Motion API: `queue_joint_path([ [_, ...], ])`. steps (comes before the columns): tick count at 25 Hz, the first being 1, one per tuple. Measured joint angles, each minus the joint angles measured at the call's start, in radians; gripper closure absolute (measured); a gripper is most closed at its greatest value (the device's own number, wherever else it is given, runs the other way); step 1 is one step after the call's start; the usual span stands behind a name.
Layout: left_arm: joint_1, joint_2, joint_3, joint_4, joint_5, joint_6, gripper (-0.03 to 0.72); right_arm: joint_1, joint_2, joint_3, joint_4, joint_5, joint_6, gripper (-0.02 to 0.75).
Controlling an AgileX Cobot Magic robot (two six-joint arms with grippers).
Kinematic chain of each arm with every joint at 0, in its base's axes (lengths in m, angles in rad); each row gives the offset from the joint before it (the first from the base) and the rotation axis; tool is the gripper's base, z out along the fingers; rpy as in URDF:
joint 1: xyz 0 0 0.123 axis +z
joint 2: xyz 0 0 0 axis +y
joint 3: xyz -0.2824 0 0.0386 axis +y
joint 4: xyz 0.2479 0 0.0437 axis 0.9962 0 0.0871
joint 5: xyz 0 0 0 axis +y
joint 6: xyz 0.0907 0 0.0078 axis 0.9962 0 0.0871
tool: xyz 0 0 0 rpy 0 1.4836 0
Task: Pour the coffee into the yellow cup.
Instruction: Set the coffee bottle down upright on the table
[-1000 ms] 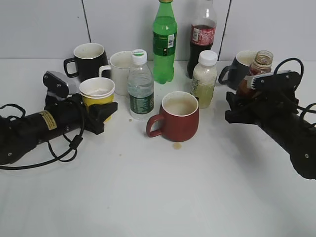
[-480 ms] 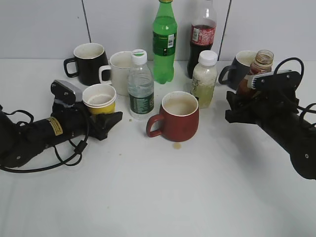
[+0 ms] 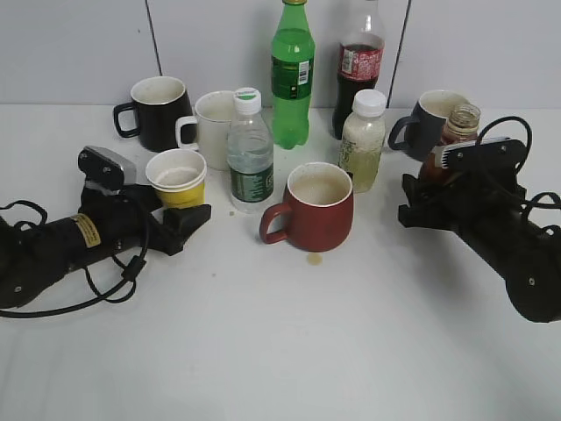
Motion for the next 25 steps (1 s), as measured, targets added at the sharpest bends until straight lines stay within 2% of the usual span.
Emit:
queue_joint_path([
  [10,0.0,-0.011,0.077,-0.045,-0.021,0.002,0.084,0.0,0.054,-0.023,0.0,0.0,0.006,0.233],
  [13,0.0,-0.019,0.095,-0.075,-0.023,0.003,0.084,0.0,0.054,-0.025,0.004,-0.008,0.036,0.126],
  [15,0.0,-0.032,0.11,-0.085,-0.014,0.004,0.087,0.0,0.054,-0.026,0.01,-0.009,0.048,0.097],
  [25,-0.001,-0.188,0.218,-0.101,0.148,0.004,0.094,0.0,-0.028,0.079,0.02,0.016,0.056,0.1],
])
